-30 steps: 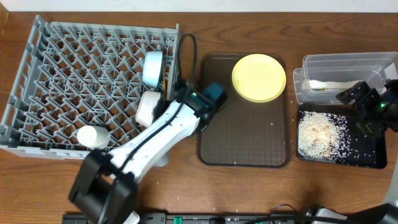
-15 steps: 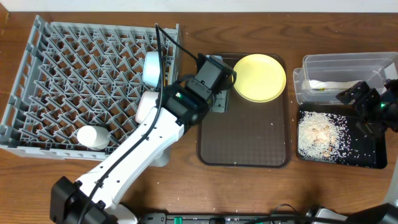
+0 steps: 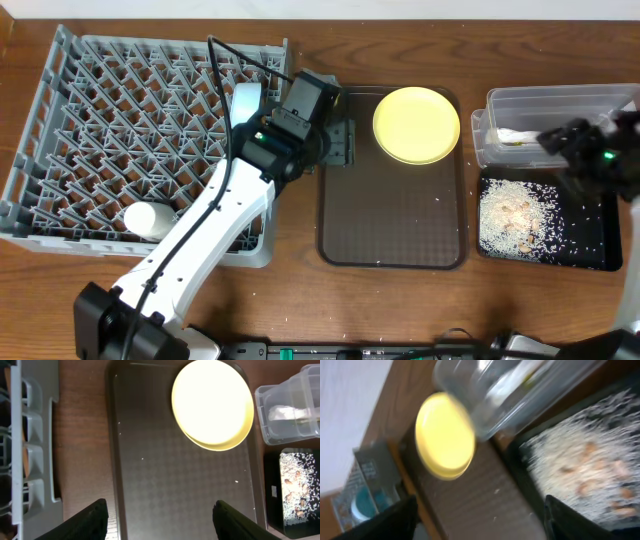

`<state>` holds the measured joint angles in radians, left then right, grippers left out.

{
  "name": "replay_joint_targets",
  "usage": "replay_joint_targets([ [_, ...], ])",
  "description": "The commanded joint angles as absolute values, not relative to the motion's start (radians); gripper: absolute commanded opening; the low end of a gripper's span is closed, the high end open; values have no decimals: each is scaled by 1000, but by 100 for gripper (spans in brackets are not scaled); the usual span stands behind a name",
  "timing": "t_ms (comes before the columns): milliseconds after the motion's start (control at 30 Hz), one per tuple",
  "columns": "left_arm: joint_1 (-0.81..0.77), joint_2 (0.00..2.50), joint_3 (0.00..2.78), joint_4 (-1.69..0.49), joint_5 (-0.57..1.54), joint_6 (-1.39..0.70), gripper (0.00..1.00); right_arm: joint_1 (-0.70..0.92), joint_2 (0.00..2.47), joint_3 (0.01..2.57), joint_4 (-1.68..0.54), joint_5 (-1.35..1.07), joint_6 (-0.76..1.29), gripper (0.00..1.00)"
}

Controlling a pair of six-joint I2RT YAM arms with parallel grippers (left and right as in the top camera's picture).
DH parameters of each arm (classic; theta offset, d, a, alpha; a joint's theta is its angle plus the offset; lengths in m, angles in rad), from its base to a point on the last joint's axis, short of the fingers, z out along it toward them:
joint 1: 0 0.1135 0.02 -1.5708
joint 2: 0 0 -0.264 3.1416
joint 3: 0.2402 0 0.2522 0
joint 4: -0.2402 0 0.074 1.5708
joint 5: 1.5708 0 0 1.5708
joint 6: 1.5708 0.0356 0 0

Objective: Sort waste into correct bins and load items into the dishwasher

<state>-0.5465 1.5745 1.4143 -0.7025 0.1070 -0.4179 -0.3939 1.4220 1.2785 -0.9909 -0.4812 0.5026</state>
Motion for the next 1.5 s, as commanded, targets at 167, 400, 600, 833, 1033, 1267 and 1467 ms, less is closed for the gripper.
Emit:
replay_joint_targets([
  [167, -542, 1580, 1420, -696, 124, -391, 69, 94, 1435, 1141, -925, -51, 1000, 64],
  [400, -542, 1580, 1420, -712, 124, -359, 70, 303, 1531, 1068, -671, 231, 1158, 69],
  [600, -542, 1580, 1420, -725, 124, -359, 70, 331, 1686, 1068, -567, 228, 1160, 69],
  [833, -542, 1580, 1420, -728, 123, -359, 70, 323, 1826, 1068, -496, 151, 1159, 63],
  [1033, -542, 1580, 1420, -743, 123, -359, 69, 325, 1850, 1068, -554, 145, 1097, 36],
  [1267, -542, 1580, 1420, -748, 124, -354, 70, 316, 1844, 1068, -685, 126, 1023, 10],
  [1467, -542, 1581, 1414, -749, 123, -254, 75, 302, 1844, 1072, -685, 28, 759, 1],
])
